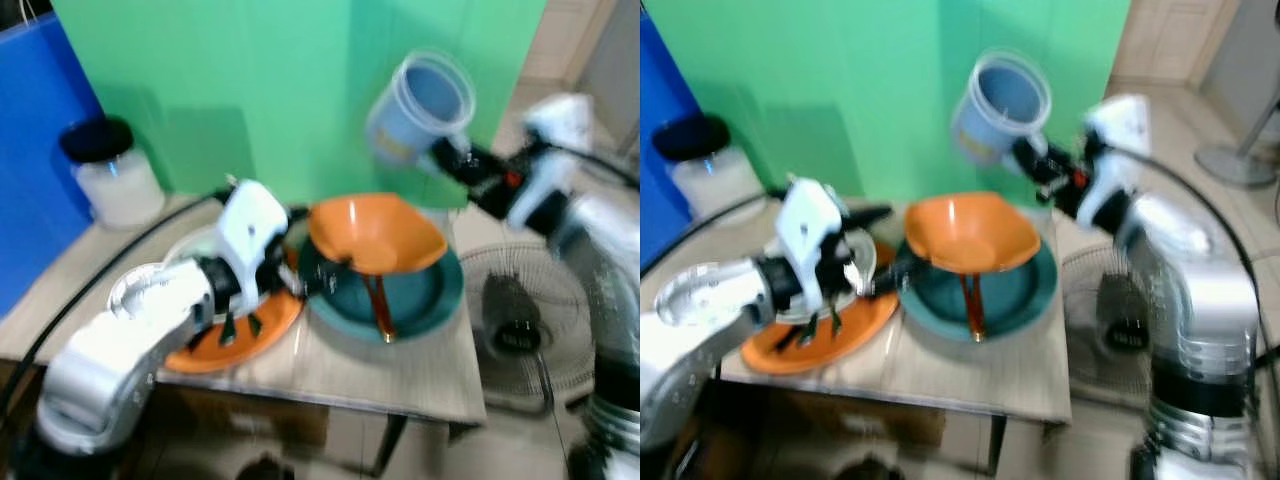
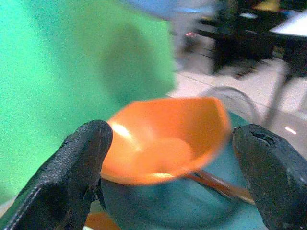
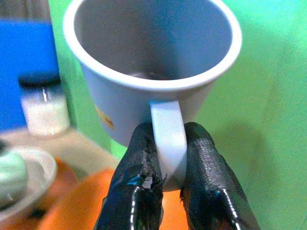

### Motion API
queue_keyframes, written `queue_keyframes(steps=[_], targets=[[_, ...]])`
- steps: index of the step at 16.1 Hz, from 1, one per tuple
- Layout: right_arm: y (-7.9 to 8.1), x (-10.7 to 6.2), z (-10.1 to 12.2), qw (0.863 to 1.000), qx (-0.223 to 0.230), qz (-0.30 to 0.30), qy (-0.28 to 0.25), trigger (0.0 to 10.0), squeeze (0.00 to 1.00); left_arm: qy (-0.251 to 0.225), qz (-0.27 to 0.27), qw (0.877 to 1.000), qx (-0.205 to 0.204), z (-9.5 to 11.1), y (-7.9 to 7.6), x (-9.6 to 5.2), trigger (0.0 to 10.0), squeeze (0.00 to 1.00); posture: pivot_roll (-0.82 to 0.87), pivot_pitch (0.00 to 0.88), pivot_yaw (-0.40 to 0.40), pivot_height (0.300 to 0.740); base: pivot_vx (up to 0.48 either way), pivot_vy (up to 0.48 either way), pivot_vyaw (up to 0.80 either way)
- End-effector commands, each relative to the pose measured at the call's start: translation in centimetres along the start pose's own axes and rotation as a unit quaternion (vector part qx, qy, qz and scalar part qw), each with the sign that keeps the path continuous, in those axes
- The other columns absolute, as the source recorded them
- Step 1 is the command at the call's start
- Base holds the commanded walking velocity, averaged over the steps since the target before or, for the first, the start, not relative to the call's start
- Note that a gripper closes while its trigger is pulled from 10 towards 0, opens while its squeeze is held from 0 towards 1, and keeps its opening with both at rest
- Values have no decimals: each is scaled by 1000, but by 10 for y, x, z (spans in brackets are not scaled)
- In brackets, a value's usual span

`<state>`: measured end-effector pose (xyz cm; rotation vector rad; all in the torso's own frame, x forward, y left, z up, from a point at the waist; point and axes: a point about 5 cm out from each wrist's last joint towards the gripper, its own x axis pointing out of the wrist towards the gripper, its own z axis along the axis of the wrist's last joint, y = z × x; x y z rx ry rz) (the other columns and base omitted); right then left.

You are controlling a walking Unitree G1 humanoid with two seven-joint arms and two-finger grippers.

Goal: Setting the table

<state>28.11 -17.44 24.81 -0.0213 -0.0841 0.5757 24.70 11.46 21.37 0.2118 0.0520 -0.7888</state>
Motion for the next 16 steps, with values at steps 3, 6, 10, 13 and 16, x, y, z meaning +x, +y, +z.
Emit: queue_keyframes(steps=[3,6,10,13,16], targets=[[23,-25,6,997,23,-66,-24,0,0,-17,99,995,-9,0,9,-1,10000,0,52,0,69,740,0,0,0],[28,-33,2,993,44,-105,-29,0,0,-6,121,993,-2,-6,5,-2,10000,0,50,0,65,740,0,0,0],[32,-35,-1,989,48,-138,-19,0,0,-11,159,987,-12,-6,10,-5,10000,0,67,0,44,740,0,0,0],[33,-34,-6,987,45,-153,-3,10000,0,-9,171,985,-6,-7,11,-7,10000,0,70,0,41,740,0,0,0],[36,-32,-14,984,13,-180,11,10000,0,-12,204,979,-6,-6,15,-6,10000,0,67,0,45,740,0,0,0]])
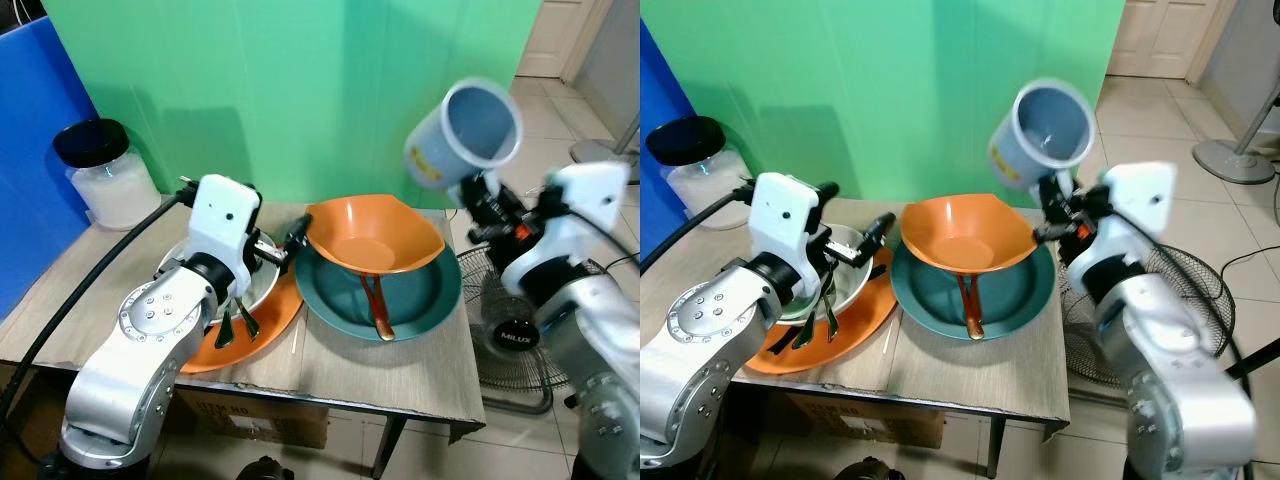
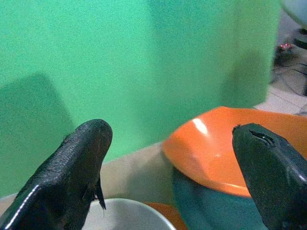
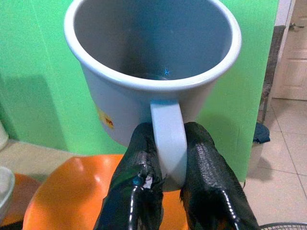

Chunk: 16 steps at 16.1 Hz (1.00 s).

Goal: Setting the table

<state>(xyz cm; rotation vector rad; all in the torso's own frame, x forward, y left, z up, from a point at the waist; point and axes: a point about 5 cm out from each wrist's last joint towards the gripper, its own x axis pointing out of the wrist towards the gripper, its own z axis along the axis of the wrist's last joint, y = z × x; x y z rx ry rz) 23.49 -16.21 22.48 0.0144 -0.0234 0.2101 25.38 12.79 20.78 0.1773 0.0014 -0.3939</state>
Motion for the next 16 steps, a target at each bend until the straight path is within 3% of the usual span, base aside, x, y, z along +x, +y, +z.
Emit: queue_keyframes(steps=[1,3,5,9,16], targets=[[2,-1,-6,1000,-2,-19,6,10000,0,-13,45,999,6,4,9,2,10000,0,66,0,49,740,0,0,-756],[3,-1,-5,999,4,-32,-1,10000,0,-11,57,998,17,3,11,3,10000,0,61,0,55,740,0,0,-784],[-2,-2,-2,997,-20,-76,-14,10000,0,-16,58,998,20,5,10,5,10000,0,58,0,59,740,0,0,-788],[-5,-2,1,996,28,-86,-21,10000,0,-41,70,997,14,12,11,11,10000,0,51,0,65,740,0,0,-788],[-8,3,-11,991,-23,-129,23,10000,0,-41,95,995,-4,8,16,9,10000,0,55,0,41,740,0,0,-796]])
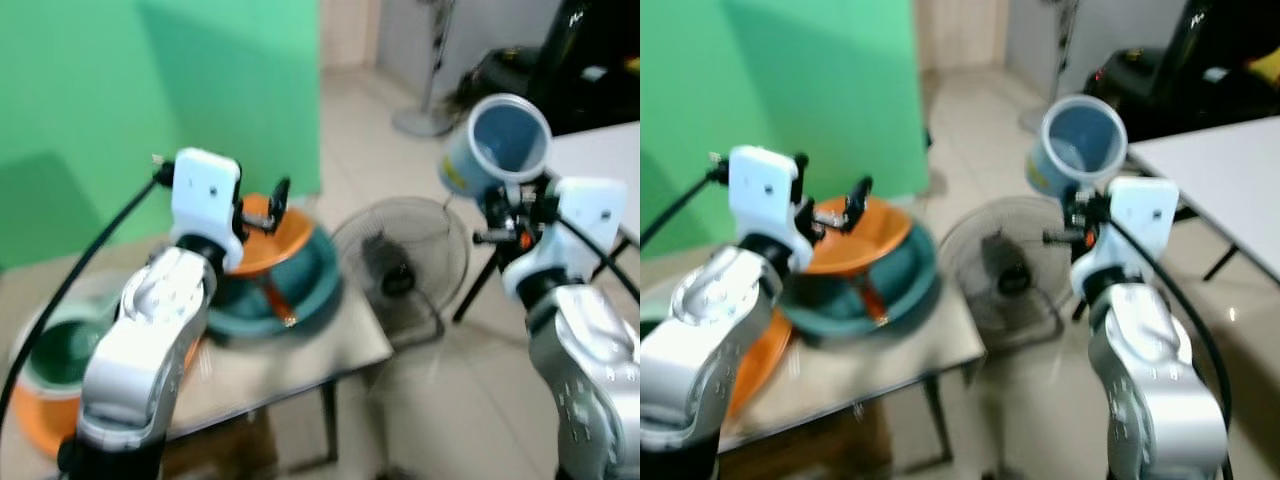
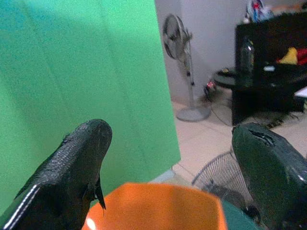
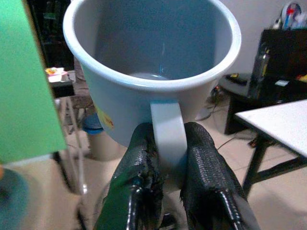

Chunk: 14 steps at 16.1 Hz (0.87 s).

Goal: Setting the table

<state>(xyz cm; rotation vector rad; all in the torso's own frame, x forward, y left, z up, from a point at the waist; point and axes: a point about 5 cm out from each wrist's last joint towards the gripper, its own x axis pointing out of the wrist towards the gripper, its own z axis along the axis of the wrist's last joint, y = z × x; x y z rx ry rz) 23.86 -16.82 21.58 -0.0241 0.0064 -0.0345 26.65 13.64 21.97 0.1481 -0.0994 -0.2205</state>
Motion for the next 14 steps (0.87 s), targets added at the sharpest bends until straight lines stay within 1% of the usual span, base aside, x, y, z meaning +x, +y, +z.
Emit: queue_keyframes(steps=[1,2,4,5,7,10,12,14], targets=[[-1,1,-8,999,-6,-16,32,10000,0,5,7,1000,-1,-3,2,0,10000,0,55,0,36,740,0,0,-763],[0,1,-10,999,0,-7,39,10000,0,6,11,1000,-3,-4,2,-1,10000,0,54,0,32,740,0,0,0],[3,1,-10,999,-11,4,44,10000,0,9,16,1000,-4,-5,2,-1,10000,0,54,0,27,740,0,0,0],[3,2,-11,999,-23,1,49,10000,0,9,18,1000,-6,-5,1,-1,10000,0,55,0,22,740,0,-300,0],[4,3,-11,998,-20,2,52,10000,0,9,19,1000,-7,-5,1,-2,10000,0,56,0,21,740,0,-304,0],[3,4,-9,998,-52,-17,37,10000,0,9,26,1000,-14,-6,2,-1,10000,0,50,0,27,740,0,0,0],[6,2,-10,999,-30,-1,38,10000,0,17,26,999,-13,-9,3,0,10000,0,46,0,30,740,0,0,-213],[7,1,-8,999,-20,2,34,10000,0,14,18,1000,-15,-9,1,0,10000,0,44,0,32,740,0,0,-800]])
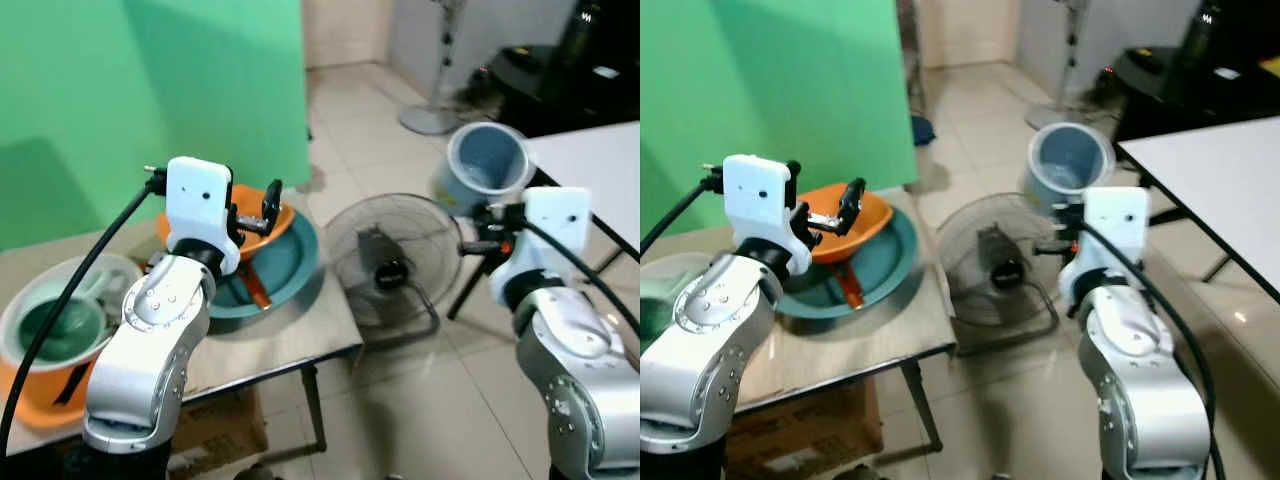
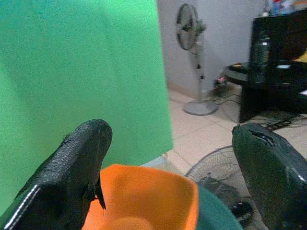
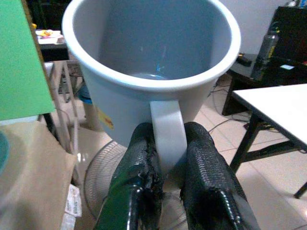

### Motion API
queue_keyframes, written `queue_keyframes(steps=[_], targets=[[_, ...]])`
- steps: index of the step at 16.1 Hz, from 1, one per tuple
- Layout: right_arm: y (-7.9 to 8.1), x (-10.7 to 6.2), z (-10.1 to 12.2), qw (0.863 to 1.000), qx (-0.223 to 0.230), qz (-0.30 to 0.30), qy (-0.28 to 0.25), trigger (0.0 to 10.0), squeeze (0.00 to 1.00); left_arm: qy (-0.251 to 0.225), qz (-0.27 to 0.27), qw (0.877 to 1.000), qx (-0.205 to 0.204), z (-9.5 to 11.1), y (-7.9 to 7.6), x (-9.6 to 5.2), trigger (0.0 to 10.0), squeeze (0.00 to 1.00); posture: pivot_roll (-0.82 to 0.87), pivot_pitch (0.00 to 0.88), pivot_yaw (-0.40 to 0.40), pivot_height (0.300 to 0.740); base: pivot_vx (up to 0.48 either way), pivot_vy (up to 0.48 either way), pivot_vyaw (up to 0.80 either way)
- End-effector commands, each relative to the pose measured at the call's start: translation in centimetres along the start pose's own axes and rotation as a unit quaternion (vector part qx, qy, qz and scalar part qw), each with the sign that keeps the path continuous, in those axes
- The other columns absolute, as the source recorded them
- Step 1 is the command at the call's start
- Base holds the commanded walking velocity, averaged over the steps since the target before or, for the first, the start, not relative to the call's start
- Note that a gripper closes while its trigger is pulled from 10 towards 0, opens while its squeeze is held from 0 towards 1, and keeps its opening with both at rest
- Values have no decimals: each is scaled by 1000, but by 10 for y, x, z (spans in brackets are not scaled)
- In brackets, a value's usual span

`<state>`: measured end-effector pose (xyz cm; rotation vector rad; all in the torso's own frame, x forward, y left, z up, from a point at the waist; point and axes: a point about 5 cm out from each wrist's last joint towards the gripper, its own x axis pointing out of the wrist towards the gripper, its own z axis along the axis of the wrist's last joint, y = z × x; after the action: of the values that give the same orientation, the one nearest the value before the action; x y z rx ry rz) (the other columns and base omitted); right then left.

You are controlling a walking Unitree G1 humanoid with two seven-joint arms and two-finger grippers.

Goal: Setting the table

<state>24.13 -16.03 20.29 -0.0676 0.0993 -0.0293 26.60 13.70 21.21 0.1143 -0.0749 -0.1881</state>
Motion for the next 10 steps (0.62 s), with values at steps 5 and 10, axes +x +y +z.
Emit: queue_keyframes(steps=[5,10], targets=[[-3,-3,5,1000,4,-11,-17,10000,0,-5,-14,1000,-9,1,0,3,10000,0,37,0,38,740,0,0,-800],[-6,-5,4,1000,9,-18,-16,10000,0,-7,-29,999,-14,1,-4,3,10000,0,29,0,44,740,0,0,-800]])
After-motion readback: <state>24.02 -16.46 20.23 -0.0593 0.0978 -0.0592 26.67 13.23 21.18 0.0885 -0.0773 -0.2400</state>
